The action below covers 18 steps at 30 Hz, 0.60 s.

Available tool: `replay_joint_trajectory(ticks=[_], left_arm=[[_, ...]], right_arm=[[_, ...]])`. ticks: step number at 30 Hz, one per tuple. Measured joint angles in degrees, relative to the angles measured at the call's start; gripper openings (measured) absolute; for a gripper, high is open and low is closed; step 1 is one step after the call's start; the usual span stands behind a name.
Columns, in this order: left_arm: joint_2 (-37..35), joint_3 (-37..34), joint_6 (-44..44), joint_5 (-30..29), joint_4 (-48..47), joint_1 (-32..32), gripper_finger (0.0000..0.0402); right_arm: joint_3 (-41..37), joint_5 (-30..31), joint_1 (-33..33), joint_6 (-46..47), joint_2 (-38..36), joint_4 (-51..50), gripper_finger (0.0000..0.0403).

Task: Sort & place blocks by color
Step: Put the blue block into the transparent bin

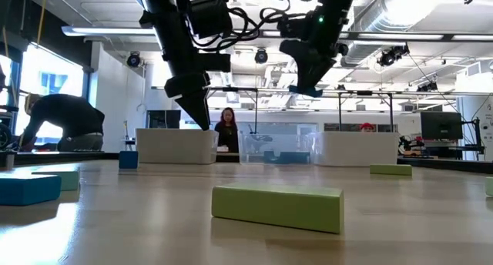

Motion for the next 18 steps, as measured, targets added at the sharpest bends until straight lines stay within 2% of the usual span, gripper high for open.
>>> replay_joint_trajectory(ticks=[3,10,18], left_arm=[[0.0,0.0,0.0,0.0,0.0,0.0,0.0216],[0.0,0.0,-0.2,0.6,0.1,0.0,0.0216],[0.0,0.0,-0.2,0.6,0.2,0.0,0.0216]], right_arm=[[0.0,-0.5,-4.1,-5.2,-0.2,3.5,0.0097],[0.0,-5.8,-12.3,-14.5,-0.2,11.5,0.0097],[-0.3,-10.8,-18.6,-18.6,0.1,18.1,0.0097]])
